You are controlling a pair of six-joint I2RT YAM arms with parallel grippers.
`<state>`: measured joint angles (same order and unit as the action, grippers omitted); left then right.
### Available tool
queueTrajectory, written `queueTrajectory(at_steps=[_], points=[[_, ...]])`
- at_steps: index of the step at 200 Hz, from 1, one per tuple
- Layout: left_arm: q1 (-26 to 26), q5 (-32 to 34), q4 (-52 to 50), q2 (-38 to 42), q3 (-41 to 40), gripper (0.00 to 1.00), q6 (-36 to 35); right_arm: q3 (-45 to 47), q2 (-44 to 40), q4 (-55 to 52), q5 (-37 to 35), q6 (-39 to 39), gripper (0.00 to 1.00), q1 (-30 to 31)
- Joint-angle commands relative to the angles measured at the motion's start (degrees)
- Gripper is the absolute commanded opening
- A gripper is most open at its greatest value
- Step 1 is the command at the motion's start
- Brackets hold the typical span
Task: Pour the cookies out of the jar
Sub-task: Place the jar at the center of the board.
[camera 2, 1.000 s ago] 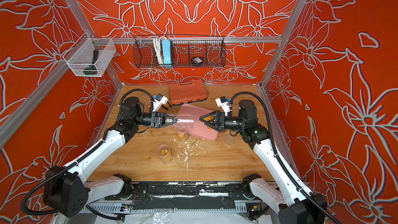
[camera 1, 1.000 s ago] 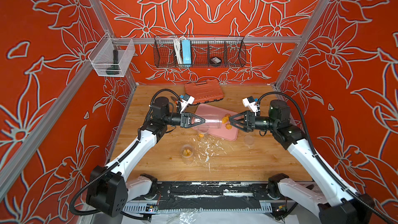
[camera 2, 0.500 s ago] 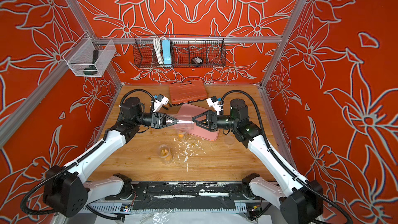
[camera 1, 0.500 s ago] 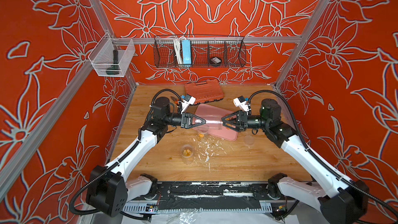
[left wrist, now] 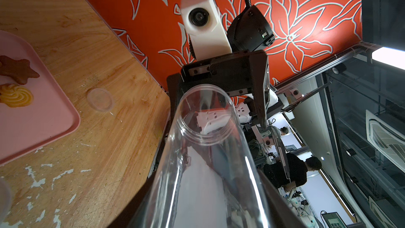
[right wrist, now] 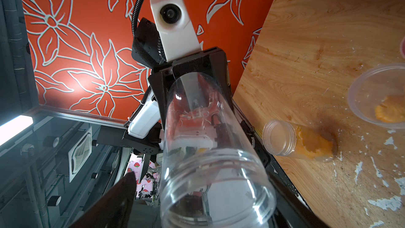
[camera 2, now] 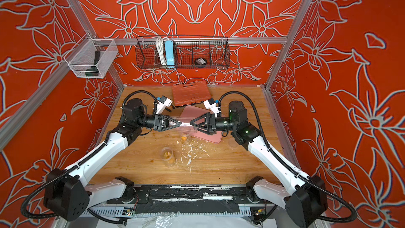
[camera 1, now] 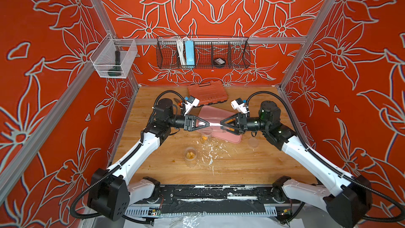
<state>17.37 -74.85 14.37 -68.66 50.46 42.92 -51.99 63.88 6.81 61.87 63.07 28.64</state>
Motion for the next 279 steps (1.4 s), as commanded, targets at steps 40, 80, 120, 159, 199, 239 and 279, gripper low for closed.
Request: queueTrajectory(at_steps=[40,80,120,159,199,239,279], points=[[0.6,-0.7,1.4,0.1,1.6,0.60,0.2,2.0,1.1,10.2,1.5,5.7,0.85,1.0],[0.7,-0.7,1.2,0.2,1.5,0.60,0.2,2.2,1.4,11.4,1.6,6.5,0.81,1.1],[0.7,-0.7,1.1,0.1,1.6,0.61,0.2,2.4,1.4,11.3,1.5,6.5,0.75,1.0],[0.7,-0.6,1.0,0.2,1.6,0.61,0.1,2.5,1.2,11.4,1.4,6.5,0.72,1.1],[0.7,-0.6,0.9,0.3,1.4,0.62,0.1,2.9,1.0,11.5,1.2,6.7,0.70,1.1],[0.7,-0.4,0.7,0.3,1.5,0.68,0.1,3.0,0.9,11.5,1.0,6.7,0.69,1.1],[0.7,0.0,-0.9,0.4,1.8,0.80,-1.1,3.4,0.7,11.2,0.9,6.6,0.68,1.0]])
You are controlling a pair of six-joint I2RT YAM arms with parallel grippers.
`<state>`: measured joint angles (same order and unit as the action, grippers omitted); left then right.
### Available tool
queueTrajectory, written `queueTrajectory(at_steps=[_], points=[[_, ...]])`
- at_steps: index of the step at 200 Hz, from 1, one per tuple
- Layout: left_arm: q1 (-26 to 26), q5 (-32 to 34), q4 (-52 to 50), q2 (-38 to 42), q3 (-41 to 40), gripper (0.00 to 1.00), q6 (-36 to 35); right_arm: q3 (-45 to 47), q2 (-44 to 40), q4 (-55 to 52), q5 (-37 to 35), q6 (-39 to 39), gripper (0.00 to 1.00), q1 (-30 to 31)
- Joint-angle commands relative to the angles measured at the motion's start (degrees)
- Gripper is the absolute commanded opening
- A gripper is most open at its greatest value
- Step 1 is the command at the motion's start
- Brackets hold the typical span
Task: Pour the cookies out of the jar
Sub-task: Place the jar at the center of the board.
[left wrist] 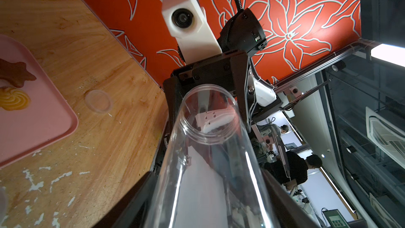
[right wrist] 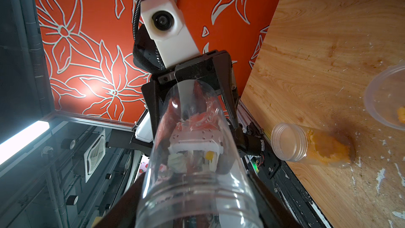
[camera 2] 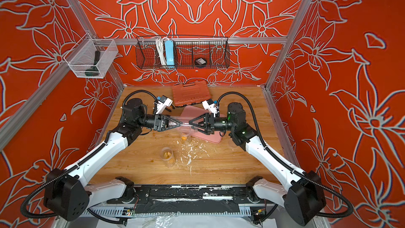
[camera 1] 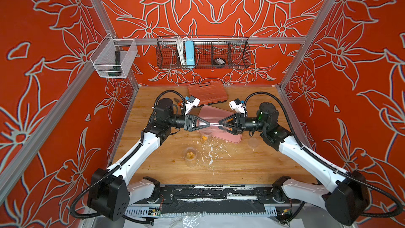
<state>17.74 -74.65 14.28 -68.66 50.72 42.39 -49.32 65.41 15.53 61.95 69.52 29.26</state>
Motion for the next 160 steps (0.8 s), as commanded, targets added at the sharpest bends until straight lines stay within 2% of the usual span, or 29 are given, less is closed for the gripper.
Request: queueTrajectory(at_steps=[1,39,95,160], points=[[0.4,-0.2,-0.8,0.4,1.5,0.80,-0.6,0.7,-0.9,2.5,0.8,0.1,0.68,0.4],[0.4,-0.1,-0.9,0.5,1.7,0.87,-0.6,0.9,-1.0,1.9,0.7,-0.1,0.67,0.4],[0.2,2.3,-4.6,0.9,2.0,0.90,-2.0,1.3,-0.8,0.7,0.0,-0.8,0.66,0.5],[-3.2,4.4,-5.3,3.7,0.2,0.95,0.1,-0.9,1.2,-2.6,1.0,-2.8,0.65,-1.4]])
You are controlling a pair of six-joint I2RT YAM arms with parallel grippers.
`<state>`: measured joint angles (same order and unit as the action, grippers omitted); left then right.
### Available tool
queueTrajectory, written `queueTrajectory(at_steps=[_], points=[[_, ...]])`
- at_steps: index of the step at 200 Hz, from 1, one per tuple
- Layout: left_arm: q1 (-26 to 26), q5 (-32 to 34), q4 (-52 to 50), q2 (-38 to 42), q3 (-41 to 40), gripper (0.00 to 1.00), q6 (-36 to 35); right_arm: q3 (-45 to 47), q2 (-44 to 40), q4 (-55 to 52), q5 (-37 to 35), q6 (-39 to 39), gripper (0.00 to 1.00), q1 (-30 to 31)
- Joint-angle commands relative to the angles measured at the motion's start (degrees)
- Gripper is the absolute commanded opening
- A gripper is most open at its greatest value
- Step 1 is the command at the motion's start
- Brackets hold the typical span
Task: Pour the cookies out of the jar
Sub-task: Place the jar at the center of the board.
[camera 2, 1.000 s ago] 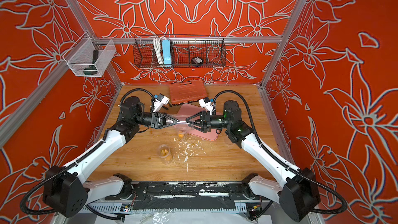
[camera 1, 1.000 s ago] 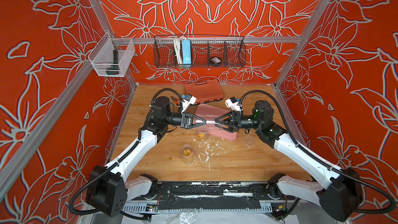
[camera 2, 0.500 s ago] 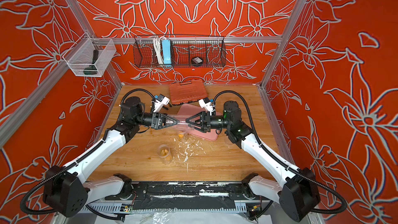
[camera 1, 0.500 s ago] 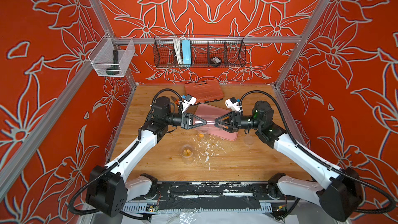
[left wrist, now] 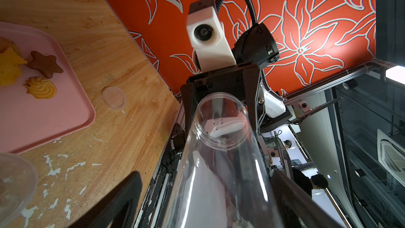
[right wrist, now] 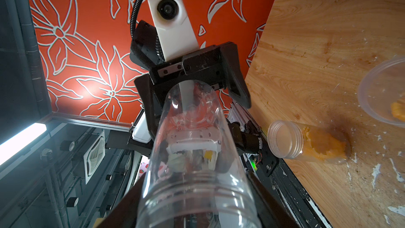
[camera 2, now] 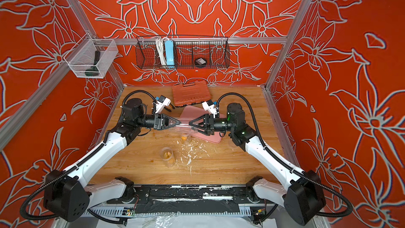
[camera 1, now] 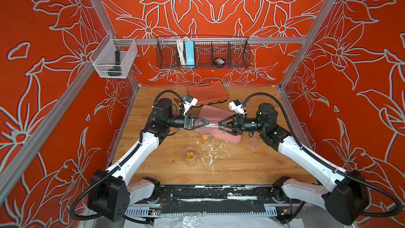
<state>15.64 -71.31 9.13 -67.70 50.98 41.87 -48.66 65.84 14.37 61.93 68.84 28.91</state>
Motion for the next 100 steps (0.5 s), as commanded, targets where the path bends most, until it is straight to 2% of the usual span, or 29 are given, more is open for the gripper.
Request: queueTrajectory(at_steps=[1,29,51,100], points=[[-1.2,1.1,-0.2,2.8,-0.1,0.95,0.6,-1.6,0.9,-1.5,1.2,-2.2,0.65,-1.1],[-2.7,3.1,-2.7,4.1,0.1,0.98,-0.6,-2.6,1.1,-4.1,2.7,-3.4,0.64,-4.2],[-4.1,6.7,-8.8,5.2,1.2,0.98,-4.2,-3.1,0.3,-7.4,3.9,-4.6,0.64,-7.9],[-8.0,13.7,-14.0,7.5,-1.0,0.98,-5.6,-8.3,-1.1,-30.7,3.4,-17.7,0.63,-18.1]])
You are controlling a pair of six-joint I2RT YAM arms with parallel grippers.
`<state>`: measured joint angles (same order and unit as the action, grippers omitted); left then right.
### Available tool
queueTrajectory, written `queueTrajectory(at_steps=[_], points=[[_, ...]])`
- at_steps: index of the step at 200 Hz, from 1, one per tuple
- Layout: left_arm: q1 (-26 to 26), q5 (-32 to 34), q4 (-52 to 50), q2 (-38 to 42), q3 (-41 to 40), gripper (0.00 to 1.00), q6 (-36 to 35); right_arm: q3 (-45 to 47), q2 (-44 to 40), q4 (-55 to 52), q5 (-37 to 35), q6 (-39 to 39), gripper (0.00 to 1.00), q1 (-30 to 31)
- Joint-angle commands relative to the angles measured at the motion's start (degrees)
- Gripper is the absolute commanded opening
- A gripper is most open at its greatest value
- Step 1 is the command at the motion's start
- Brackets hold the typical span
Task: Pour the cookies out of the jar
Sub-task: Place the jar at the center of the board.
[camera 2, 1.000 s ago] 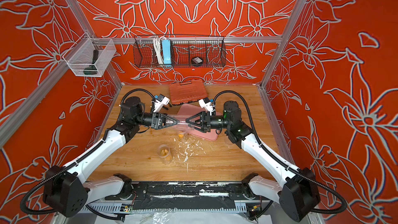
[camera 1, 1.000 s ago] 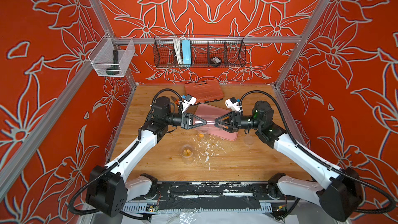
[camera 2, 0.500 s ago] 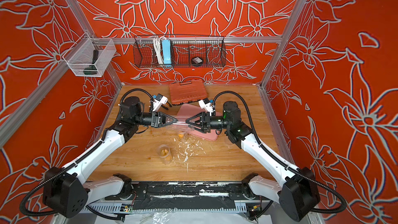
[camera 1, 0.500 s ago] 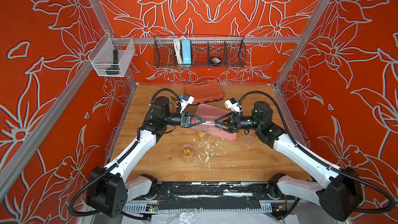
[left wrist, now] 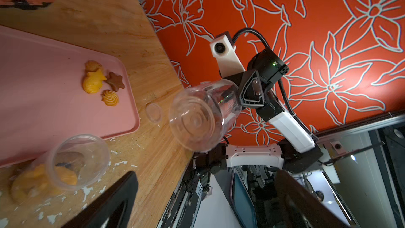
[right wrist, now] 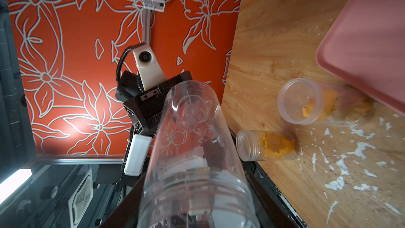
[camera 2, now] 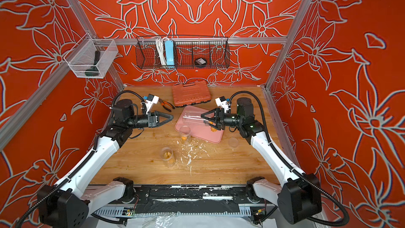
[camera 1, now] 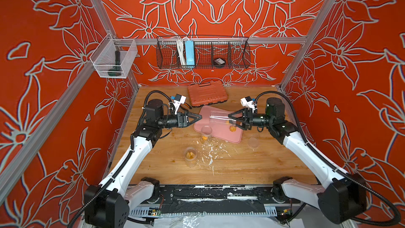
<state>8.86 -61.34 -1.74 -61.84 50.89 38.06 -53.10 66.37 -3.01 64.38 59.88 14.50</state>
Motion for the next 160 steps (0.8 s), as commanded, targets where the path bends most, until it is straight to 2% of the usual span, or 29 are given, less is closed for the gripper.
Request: queueTrajectory(at_steps=[1,21,51,100,160], points=[[-1.3,3.8,-3.2,1.6,-1.0,0.98,-1.8,-3.9,-1.6,-13.7,1.0,-9.0,0.63,-3.9],[-1.2,4.6,-3.9,1.6,-1.3,0.98,-2.0,-5.7,-1.6,-19.8,-1.2,-13.2,0.62,-6.9],[-1.2,7.2,-7.6,1.7,-0.2,0.98,-4.9,-10.1,-0.4,-30.8,-8.0,-21.0,0.62,-9.9],[0.2,8.3,-10.3,1.3,1.2,0.98,-7.8,-18.9,4.7,-48.0,-30.1,-33.1,0.62,-10.9],[1.7,9.3,-11.8,0.7,2.3,0.98,-9.9,-26.3,11.0,-59.5,-50.2,-41.0,0.62,-10.9]])
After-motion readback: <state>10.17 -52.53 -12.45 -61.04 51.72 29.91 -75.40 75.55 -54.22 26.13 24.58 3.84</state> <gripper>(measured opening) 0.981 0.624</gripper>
